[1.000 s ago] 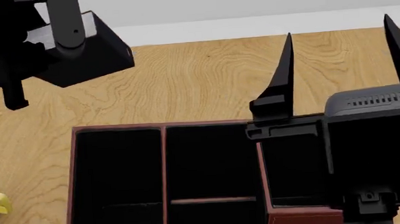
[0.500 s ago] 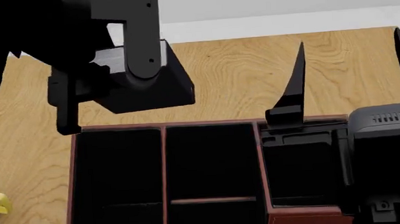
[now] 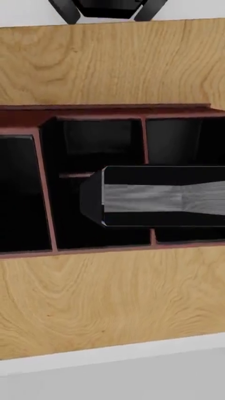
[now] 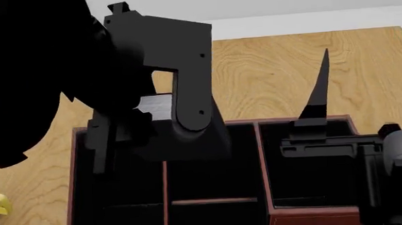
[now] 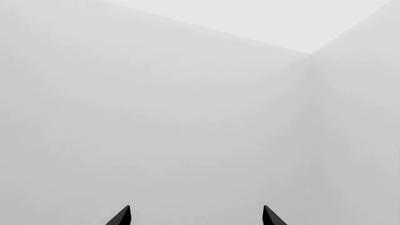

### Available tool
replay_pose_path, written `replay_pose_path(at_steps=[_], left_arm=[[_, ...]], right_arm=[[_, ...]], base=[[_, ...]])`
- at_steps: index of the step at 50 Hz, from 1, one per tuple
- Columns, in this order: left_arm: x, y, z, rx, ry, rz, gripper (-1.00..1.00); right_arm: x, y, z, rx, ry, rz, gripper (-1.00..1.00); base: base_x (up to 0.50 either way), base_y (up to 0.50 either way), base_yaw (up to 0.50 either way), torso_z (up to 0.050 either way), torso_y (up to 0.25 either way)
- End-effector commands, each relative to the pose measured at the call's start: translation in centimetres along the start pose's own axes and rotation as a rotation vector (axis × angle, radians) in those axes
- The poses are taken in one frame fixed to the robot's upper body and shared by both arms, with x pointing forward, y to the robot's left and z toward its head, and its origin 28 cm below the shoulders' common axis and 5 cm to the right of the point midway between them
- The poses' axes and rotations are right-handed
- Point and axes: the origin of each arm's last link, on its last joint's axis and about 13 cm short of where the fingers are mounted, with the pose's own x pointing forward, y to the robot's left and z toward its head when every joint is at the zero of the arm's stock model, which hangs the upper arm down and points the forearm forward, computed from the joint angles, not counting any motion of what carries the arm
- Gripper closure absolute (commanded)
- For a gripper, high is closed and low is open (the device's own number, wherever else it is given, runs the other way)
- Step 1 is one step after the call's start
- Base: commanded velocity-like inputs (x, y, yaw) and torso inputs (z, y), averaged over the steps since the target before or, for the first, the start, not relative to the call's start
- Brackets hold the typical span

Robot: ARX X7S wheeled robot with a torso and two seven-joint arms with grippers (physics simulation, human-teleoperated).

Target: Pick up the book and place it in the back compartment of the caddy.

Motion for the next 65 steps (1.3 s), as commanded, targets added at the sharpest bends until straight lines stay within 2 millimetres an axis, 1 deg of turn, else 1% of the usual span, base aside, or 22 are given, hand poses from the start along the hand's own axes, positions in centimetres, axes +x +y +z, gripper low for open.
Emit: replay_pose_path(at_steps=[1,9,13,17,25,33,41,46,48,50,55,65], left_arm=[[0.5,-0.4,1.1,0.009,-0.004,0.006,1.00],[1.3,-0.5,1.4,0.014,-0.032,-0.018,1.00],[1.7,-0.7,1.5,-0.007,-0.057,-0.054,1.00],[1.5,-0.8,1.9,-0.028,-0.096,-0.074,1.00],[2.3,-1.1,1.9,-0.073,-0.113,-0.082,1.00],[2.9,-1.3,1.6,-0.065,-0.024,-0.069,1.00],[2.8,-1.4,1.4,-0.061,0.038,-0.059,1.00],[3.2,-1.3,1.4,-0.071,0.036,-0.039,1.00],[3.3,-1.0,1.5,-0.101,0.002,-0.049,1.00],[3.6,-0.9,1.3,-0.101,0.023,-0.048,1.00],[3.9,-0.7,1.4,-0.138,-0.001,-0.061,1.00],[4.8,-1.3,1.4,-0.141,0.013,-0.089,1.00]], right_arm=[[-0.2,-0.3,-0.1,0.007,-0.011,-0.007,-1.00],[-0.4,-0.6,-0.1,0.011,-0.013,-0.024,-1.00],[-0.4,-0.7,0.0,0.014,-0.018,-0.030,-1.00],[-0.5,-0.7,0.1,0.016,-0.020,-0.028,-1.00],[-0.6,-0.8,0.3,0.025,-0.027,-0.032,-1.00],[-0.5,-0.7,0.3,0.031,-0.029,-0.023,-1.00],[-0.5,-0.6,0.3,0.034,-0.029,-0.019,-1.00],[-0.4,-0.6,0.3,0.037,-0.031,-0.014,-1.00],[-0.4,-0.5,0.3,0.038,-0.031,-0.013,-1.00],[-0.4,-0.6,0.4,0.039,-0.032,-0.013,-1.00],[-0.4,-0.6,0.3,0.043,-0.031,-0.013,-1.00],[-0.3,-0.5,0.3,0.052,-0.028,-0.012,-1.00]], base=[[0.00,0.00,0.00,0.000,0.000],[0.00,0.00,0.00,0.000,0.001],[0.00,0.00,0.00,0.000,0.003],[0.00,0.00,0.00,0.000,0.000],[0.00,0.00,0.00,0.000,0.001],[0.00,0.00,0.00,0.001,0.001],[0.00,0.00,0.00,0.000,0.000],[0.00,0.00,0.00,0.000,0.002],[0.00,0.00,0.00,0.000,0.000],[0.00,0.00,0.00,0.000,0.000],[0.00,0.00,0.00,0.000,0.002],[0.00,0.00,0.00,0.001,0.001]])
